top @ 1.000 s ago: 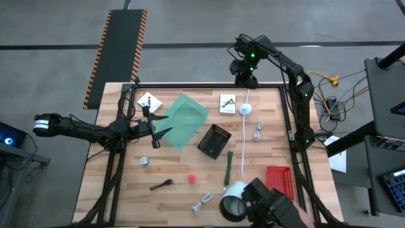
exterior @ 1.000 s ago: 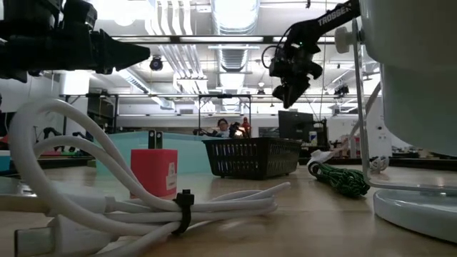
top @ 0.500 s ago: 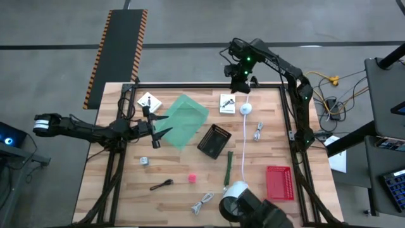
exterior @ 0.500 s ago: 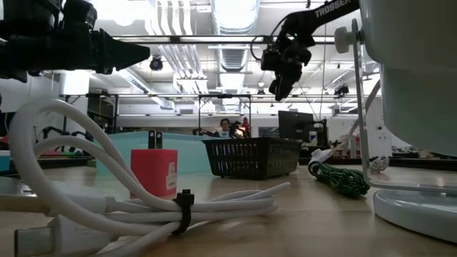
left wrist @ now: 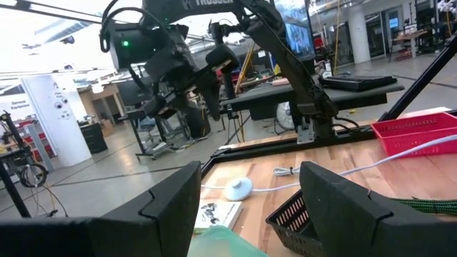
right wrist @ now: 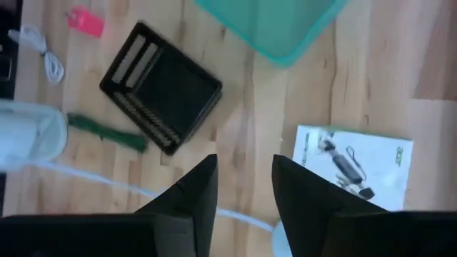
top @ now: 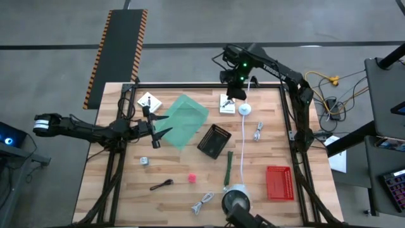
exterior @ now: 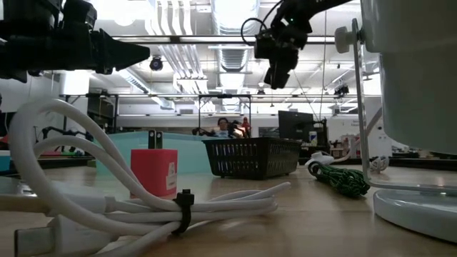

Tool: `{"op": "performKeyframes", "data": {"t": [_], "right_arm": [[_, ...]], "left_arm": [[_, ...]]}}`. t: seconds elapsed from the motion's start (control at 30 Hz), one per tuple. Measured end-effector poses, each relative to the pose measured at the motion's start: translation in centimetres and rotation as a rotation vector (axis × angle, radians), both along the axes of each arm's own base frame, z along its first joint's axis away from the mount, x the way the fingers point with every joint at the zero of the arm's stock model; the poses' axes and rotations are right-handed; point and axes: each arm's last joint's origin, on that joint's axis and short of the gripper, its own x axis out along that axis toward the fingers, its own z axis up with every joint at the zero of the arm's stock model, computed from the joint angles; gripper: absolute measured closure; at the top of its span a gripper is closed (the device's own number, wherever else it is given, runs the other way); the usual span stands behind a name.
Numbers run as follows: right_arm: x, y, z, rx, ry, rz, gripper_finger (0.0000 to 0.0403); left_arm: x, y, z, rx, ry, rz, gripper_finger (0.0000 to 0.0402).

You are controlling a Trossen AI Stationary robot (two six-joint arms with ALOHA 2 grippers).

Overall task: Pick and place items into bin
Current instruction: Put the top white charger cable into the green bin

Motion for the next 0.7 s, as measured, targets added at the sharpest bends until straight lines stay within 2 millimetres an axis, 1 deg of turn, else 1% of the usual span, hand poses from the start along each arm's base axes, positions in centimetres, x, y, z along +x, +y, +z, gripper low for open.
{"op": "performKeyframes", "data": {"t": [0.13, 0.27, 0.43, 0.5, 0.57, 0.7], "right_arm": [[1.1, -0.2, 0.2, 0.01, -0.03, -0.143, 0.029], [1.8, -1.0, 0.4, -0.004, -0.031, -0.364, 0.0296], [1.7, -2.0, 0.3, -0.188, 0.092, -0.686, 0.0306], [1.5, -2.2, 0.2, -0.231, 0.132, -0.825, 0.0309], [1.5, -2.3, 0.2, -0.205, 0.138, -0.912, 0.031], [2.1, -2.2, 0.8, -0.135, 0.074, -0.982, 0.0303]], "left_arm": [[0.0, 0.0, 0.0, 0.0, -0.001, 0.0, 0.0179], [0.0, 0.0, 0.0, 0.0, 0.0, 0.0, 0.0179], [0.0, 0.0, 0.1, 0.003, -0.003, 0.001, 0.0179], [0.0, 0.0, 0.1, 0.006, -0.004, 0.001, 0.0179], [0.0, 0.0, 0.2, 0.005, -0.006, 0.001, 0.0179], [0.0, 0.0, 0.0, -0.001, -0.002, 0.0, 0.0179]]}}
